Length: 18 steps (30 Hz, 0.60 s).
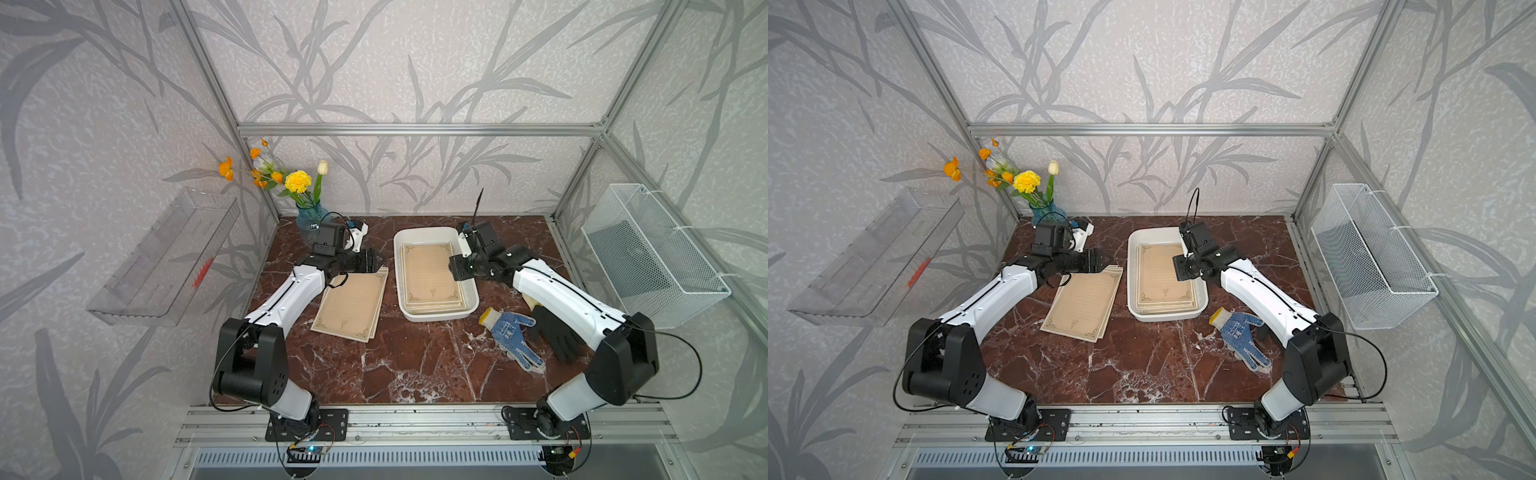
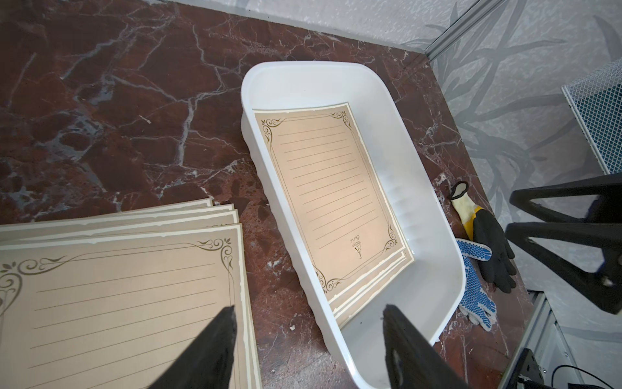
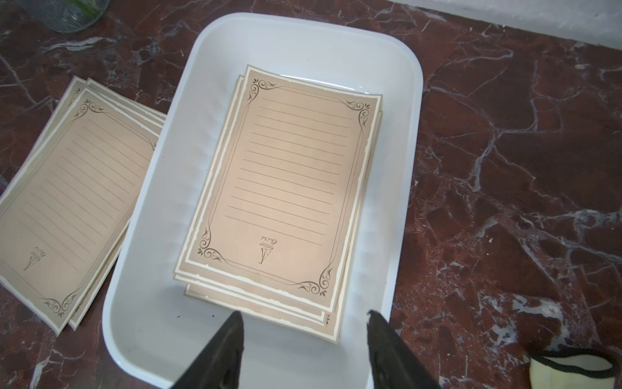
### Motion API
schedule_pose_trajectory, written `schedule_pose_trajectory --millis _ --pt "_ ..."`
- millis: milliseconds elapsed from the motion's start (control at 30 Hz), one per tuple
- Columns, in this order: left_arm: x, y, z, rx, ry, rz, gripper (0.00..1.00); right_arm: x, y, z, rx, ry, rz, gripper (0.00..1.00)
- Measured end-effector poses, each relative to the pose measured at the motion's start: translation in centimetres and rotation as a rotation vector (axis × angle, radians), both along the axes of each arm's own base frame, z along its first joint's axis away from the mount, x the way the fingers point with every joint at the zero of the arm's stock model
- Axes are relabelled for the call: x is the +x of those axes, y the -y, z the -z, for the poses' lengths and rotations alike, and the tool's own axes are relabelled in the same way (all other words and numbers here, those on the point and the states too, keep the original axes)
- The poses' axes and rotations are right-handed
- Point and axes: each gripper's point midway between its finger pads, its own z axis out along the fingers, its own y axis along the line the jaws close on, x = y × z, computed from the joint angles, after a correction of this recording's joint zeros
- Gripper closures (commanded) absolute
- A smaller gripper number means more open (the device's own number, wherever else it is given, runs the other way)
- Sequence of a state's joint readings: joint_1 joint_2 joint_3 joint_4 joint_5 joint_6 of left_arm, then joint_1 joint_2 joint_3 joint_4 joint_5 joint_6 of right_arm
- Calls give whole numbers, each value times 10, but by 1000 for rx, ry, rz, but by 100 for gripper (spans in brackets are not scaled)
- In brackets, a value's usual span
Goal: Take out the stationery paper from the storage box
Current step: Pick up the stationery paper from the storage box.
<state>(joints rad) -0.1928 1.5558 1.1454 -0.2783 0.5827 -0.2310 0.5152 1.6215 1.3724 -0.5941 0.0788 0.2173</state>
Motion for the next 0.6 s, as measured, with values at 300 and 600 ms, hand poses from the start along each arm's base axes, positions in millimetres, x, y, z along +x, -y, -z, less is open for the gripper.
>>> schedule_pose_trajectory --millis 300,600 --pt "4 32 33 -28 -127 25 31 34 -4 37 -69 -56 34 49" --pt "11 38 52 -25 -200 21 31 51 -1 78 -118 -133 67 50"
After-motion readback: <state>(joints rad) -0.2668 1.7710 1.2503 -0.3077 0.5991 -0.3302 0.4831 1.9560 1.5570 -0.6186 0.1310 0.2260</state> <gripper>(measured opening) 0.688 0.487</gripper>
